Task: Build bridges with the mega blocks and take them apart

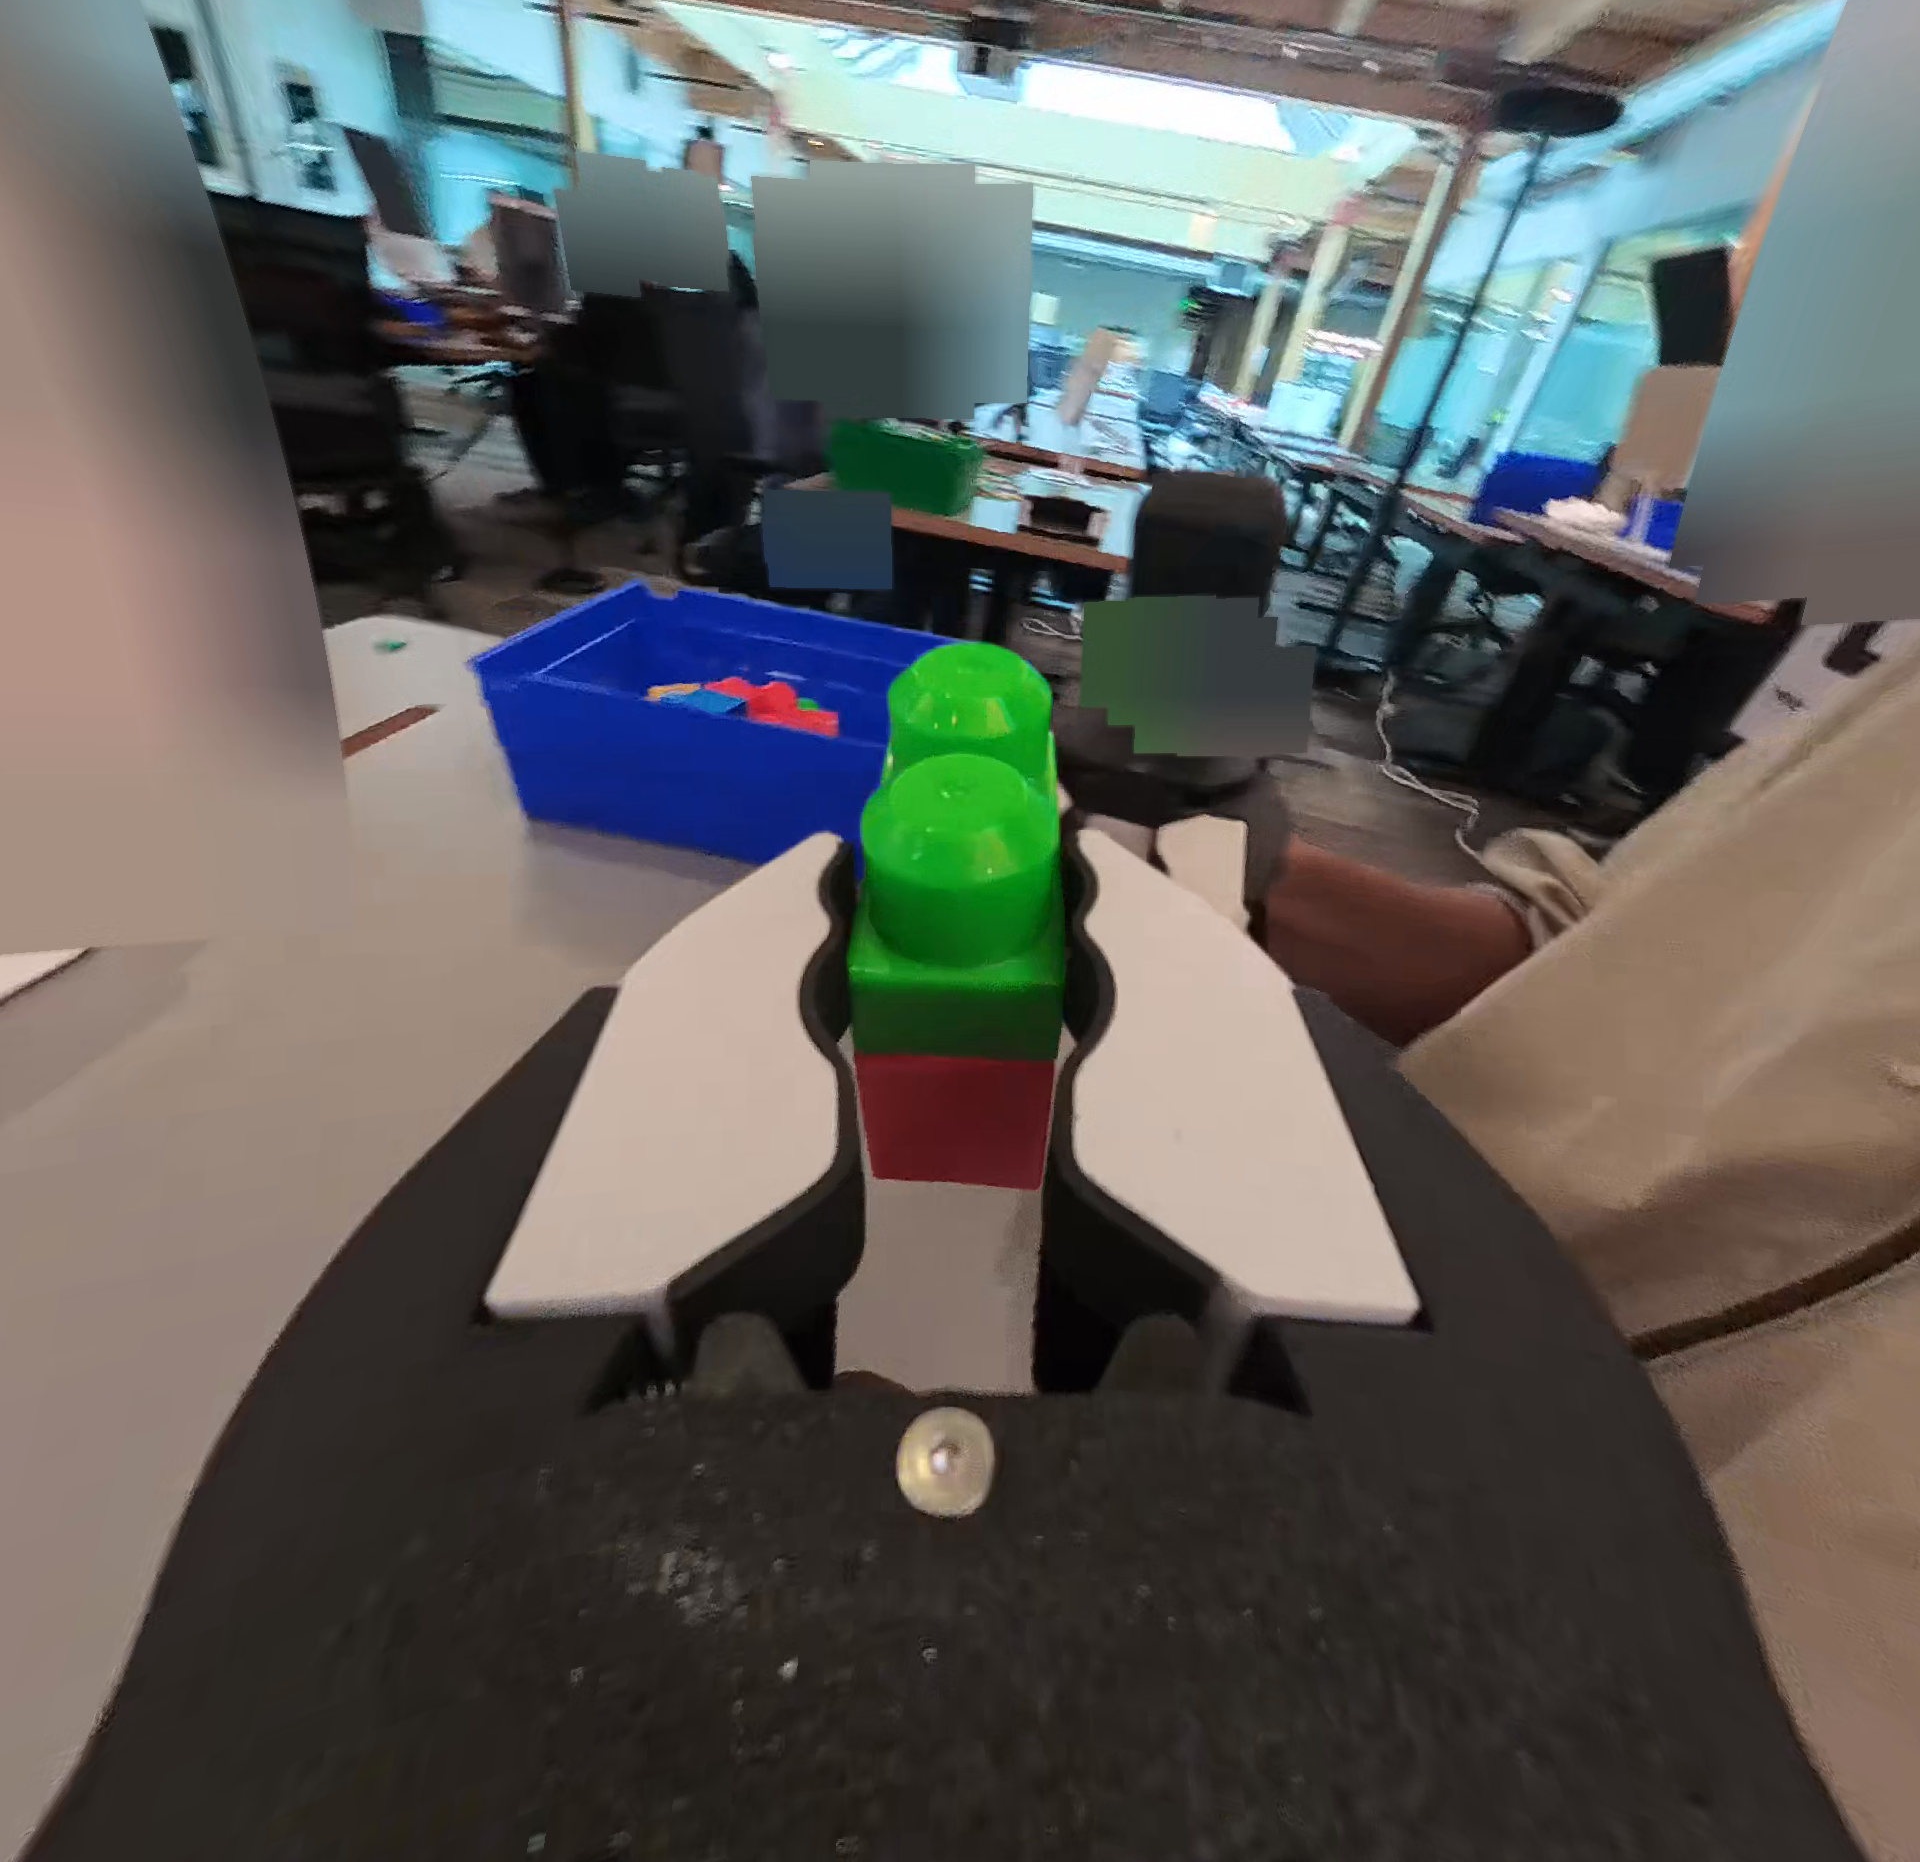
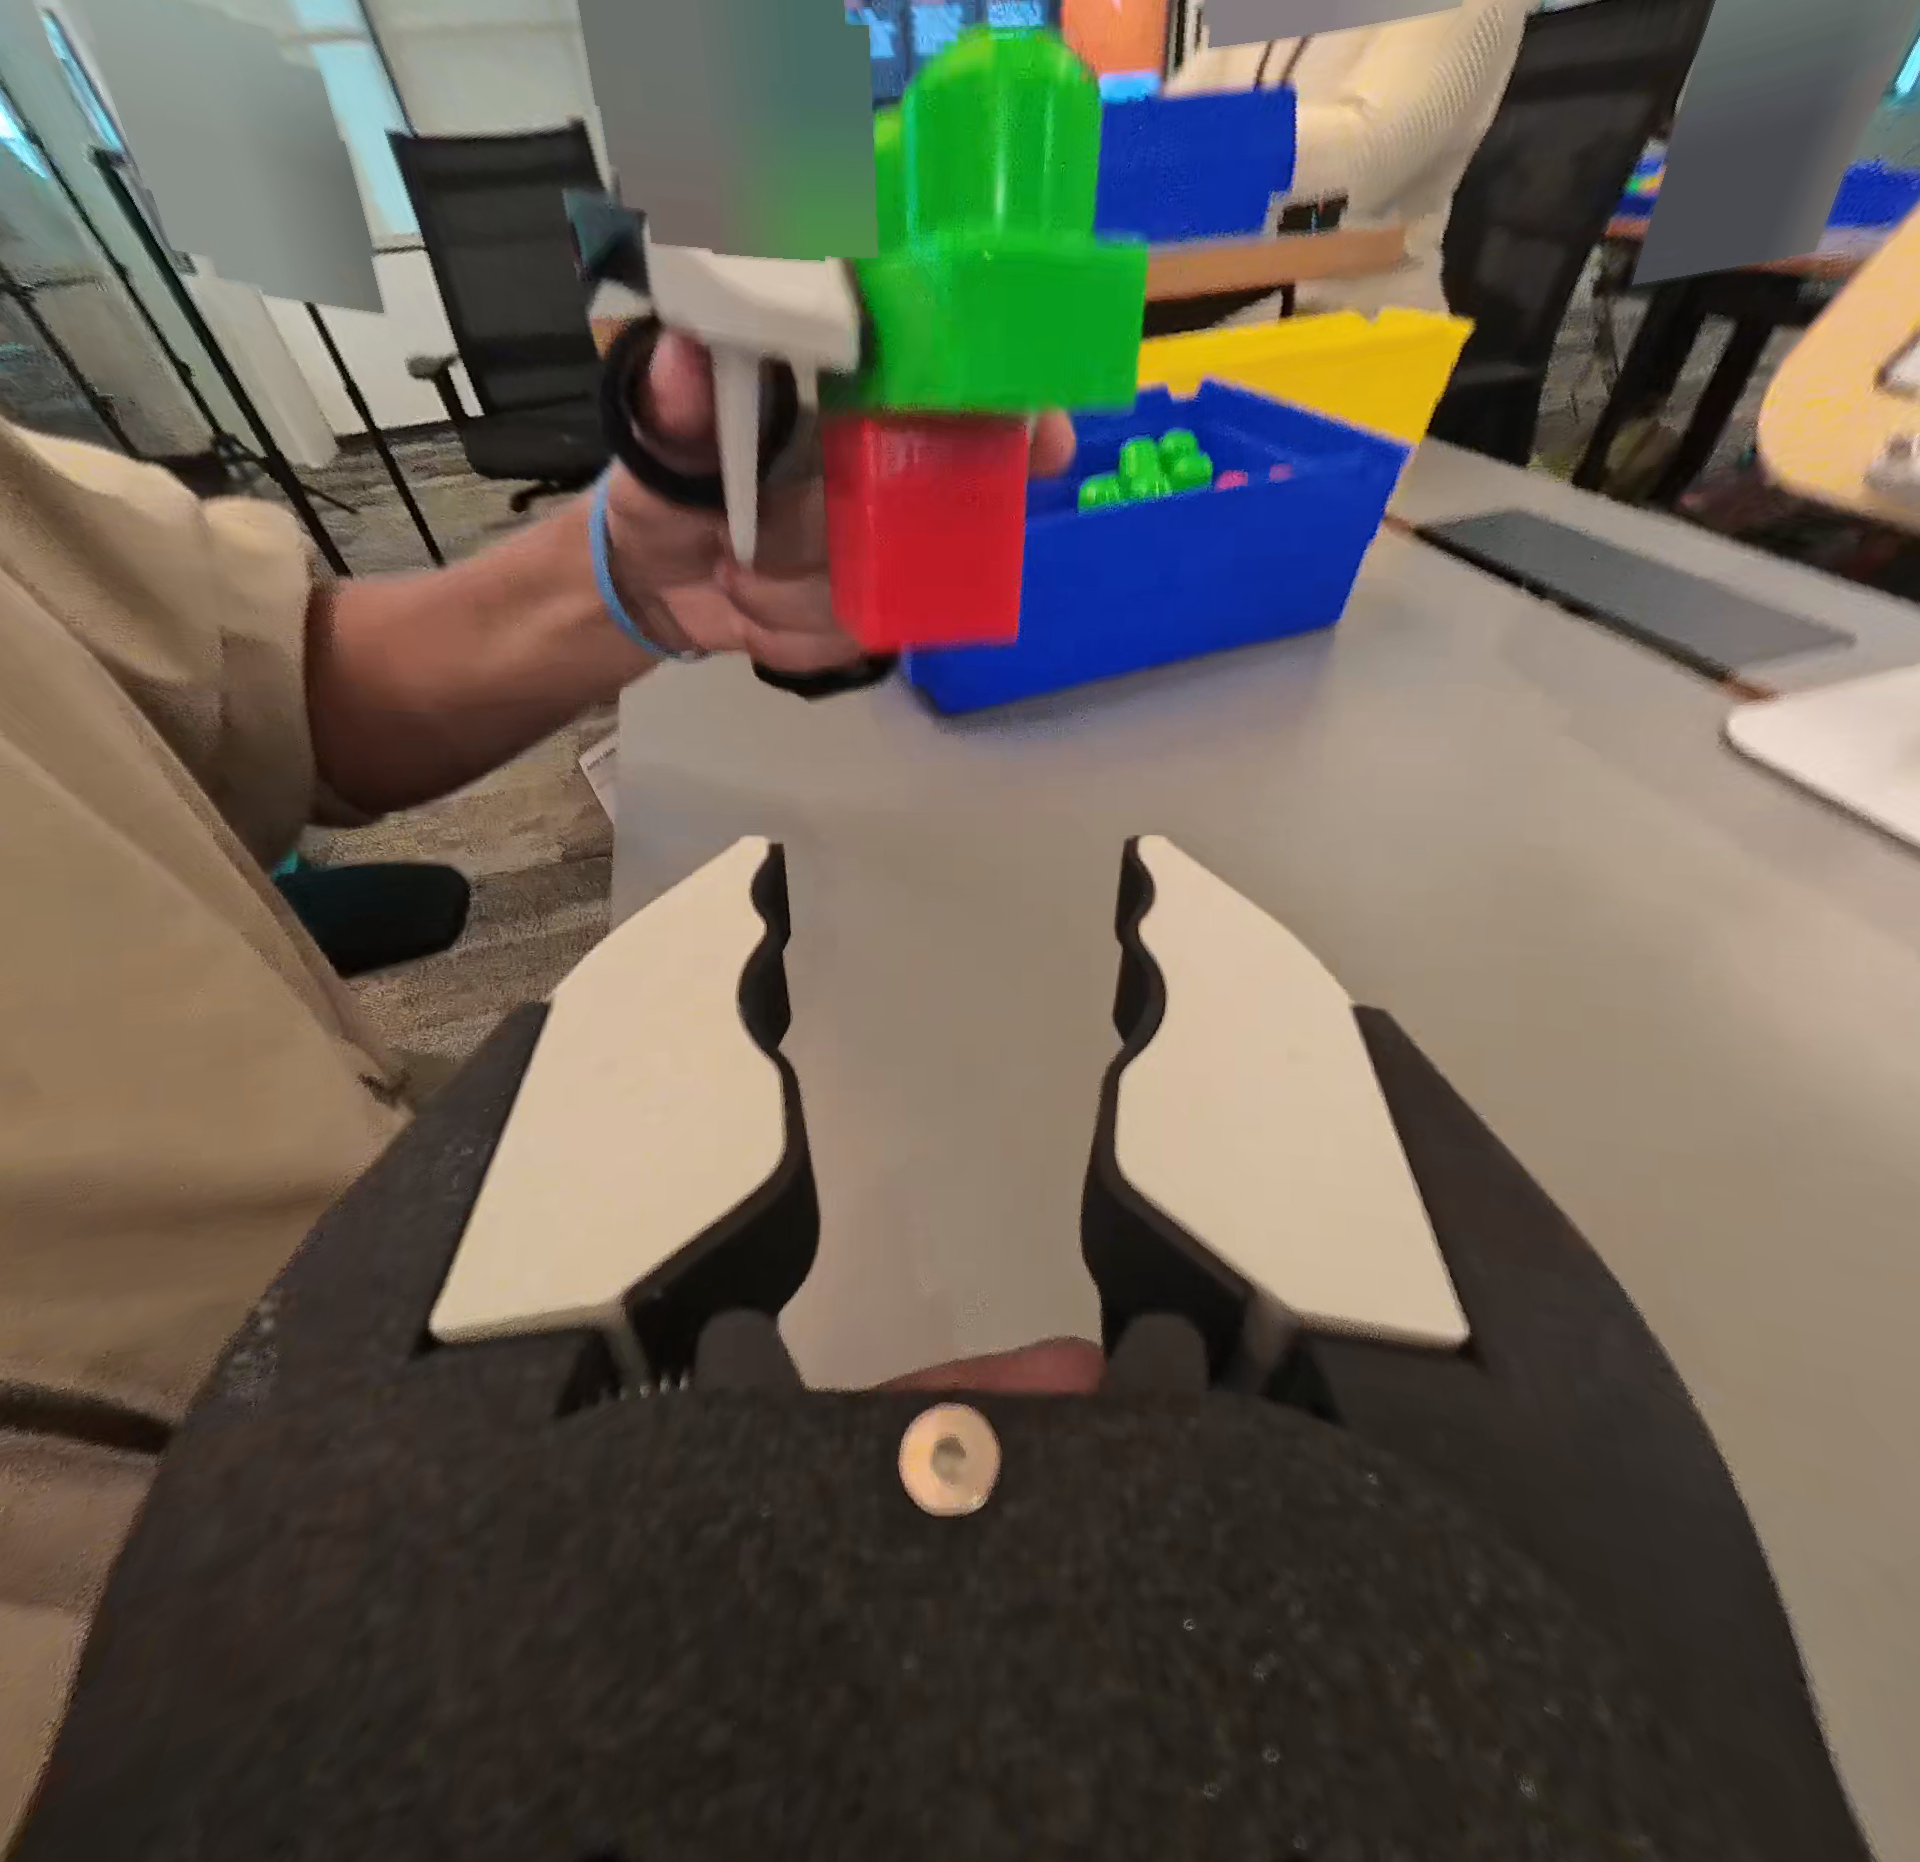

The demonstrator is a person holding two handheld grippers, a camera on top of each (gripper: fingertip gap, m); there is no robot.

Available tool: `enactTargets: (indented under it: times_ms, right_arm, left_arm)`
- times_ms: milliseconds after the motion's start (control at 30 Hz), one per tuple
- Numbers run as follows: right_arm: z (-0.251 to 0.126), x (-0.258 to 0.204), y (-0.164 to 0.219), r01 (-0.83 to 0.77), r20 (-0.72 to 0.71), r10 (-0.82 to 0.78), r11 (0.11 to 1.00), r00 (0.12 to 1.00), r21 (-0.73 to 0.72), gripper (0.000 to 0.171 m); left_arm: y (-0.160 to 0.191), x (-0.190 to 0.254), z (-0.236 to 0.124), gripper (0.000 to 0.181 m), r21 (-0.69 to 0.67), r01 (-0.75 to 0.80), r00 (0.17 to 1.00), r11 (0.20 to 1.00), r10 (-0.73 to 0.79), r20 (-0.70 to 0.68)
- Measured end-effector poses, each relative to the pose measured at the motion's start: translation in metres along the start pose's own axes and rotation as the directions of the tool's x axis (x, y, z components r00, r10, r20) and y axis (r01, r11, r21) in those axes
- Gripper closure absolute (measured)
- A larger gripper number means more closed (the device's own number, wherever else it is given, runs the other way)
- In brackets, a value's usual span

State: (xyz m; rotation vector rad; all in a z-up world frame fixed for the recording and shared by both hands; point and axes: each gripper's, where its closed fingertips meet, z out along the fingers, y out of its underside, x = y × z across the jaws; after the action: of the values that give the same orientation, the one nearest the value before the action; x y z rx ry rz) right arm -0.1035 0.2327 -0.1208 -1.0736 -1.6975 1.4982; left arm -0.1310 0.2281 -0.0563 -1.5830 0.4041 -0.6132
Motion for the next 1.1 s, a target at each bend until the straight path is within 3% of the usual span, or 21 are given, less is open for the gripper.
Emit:
enactTargets:
  times_ms: [200,367,900,1033,1100]
  right_arm:
    - [0.016,-0.002,-0.030,0.107,0.047,-0.107,0.994,0.993,0.006,0.110]
    - [0.015,0.000,-0.025,0.140,0.026,-0.140,0.990,0.990,-0.005,0.130]
    - [0.013,0.002,-0.013,0.133,0.095,-0.131,0.991,0.987,-0.010,0.134]
    - [0.017,0.007,0.015,0.156,0.074,-0.149,0.981,0.986,-0.111,0.134]
    - [0.014,0.005,0.023,0.114,0.087,-0.105,0.988,0.991,-0.105,0.134]
  left_arm:
    - [-0.004,0.009,0.031,0.144,-0.013,-0.069,0.993,0.998,0.067,-0.094]
    - [0.010,0.017,0.042,0.144,-0.027,-0.054,0.987,0.998,0.050,-0.151]
    - [0.020,0.018,0.046,0.144,-0.080,-0.116,0.985,0.990,0.104,-0.141]
    - [-0.017,0.021,0.031,0.144,0.073,-0.046,0.982,0.996,0.058,-0.181]
    - [-0.021,0.007,0.027,0.144,0.006,-0.185,0.981,0.983,0.185,-0.064]
